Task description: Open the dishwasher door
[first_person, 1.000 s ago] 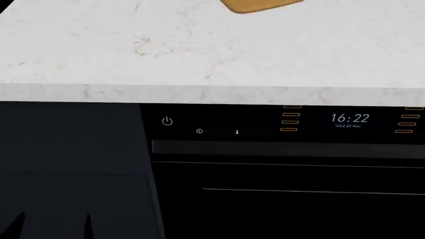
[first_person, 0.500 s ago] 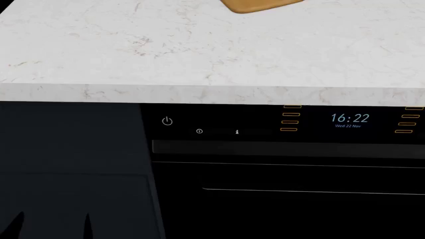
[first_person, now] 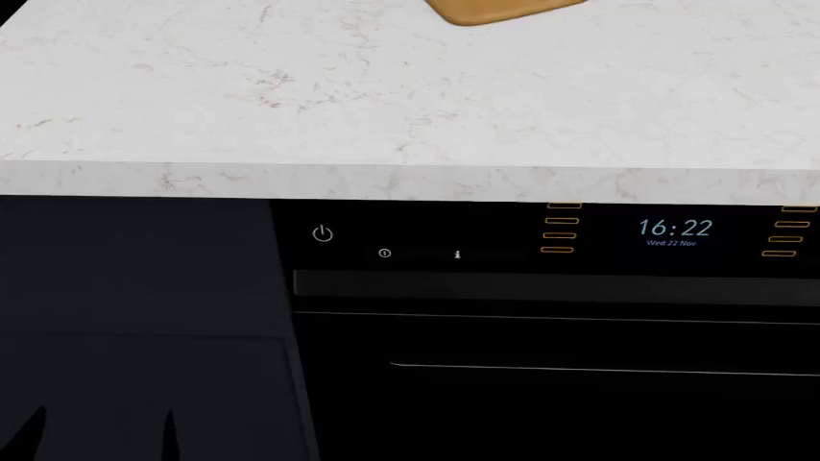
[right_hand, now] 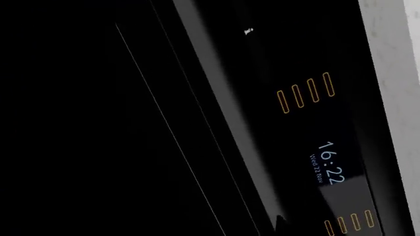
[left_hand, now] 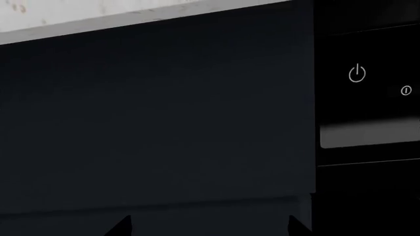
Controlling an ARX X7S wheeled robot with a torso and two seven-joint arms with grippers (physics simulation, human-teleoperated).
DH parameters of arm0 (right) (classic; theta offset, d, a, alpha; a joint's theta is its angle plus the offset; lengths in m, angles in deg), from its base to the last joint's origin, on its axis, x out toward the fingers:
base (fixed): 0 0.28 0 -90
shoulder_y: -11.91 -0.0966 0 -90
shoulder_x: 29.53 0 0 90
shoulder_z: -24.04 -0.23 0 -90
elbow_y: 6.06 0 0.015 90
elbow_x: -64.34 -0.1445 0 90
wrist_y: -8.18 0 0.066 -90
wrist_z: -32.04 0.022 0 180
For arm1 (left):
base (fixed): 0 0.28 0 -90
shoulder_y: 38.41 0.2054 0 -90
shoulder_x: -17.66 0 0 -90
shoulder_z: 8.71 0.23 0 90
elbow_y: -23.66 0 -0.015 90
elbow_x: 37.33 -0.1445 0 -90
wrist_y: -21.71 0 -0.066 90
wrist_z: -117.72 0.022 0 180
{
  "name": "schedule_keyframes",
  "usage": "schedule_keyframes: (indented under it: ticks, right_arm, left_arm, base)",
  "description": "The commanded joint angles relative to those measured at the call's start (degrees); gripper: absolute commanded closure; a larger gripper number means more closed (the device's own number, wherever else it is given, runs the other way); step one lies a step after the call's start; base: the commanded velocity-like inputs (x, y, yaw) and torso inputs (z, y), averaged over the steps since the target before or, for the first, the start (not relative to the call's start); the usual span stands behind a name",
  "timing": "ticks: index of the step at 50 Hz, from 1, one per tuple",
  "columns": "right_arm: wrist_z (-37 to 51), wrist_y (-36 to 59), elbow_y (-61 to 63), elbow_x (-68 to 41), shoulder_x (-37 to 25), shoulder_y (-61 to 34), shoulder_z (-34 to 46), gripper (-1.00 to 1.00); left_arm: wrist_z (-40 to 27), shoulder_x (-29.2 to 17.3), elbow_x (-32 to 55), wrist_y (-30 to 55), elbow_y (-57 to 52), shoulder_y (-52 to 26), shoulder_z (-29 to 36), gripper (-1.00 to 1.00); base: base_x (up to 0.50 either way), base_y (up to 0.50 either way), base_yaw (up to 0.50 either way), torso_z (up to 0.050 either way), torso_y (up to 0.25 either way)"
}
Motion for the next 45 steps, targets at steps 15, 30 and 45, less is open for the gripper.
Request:
schedule_keyframes:
  ticks: [15, 30, 45]
  right_arm:
    - [-2.9, 1.0, -9.5, 4.0, 0.9, -7.2, 4.1, -1.0]
    - [-2.8, 0.4, -14.0, 4.1, 2.2, -9.5, 4.8, -1.0]
    - [-1.7, -3.4, -22.6, 2.7, 4.9, -13.3, 5.9, -1.0]
  left_arm:
    - [-0.7, -0.4, 0.3, -0.7, 0.6, -0.2, 0.5, -1.0]
    - [-1.0, -0.7, 0.7, -1.0, 0.9, -0.2, 0.5, -1.0]
    - [-1.2, -0.9, 1.1, -1.6, 2.1, -0.7, 0.6, -1.0]
  base:
    - [0.0, 0.0, 0.0, 0.0, 0.0]
    - [0.0, 0.0, 0.0, 0.0, 0.0]
    - [0.0, 0.0, 0.0, 0.0, 0.0]
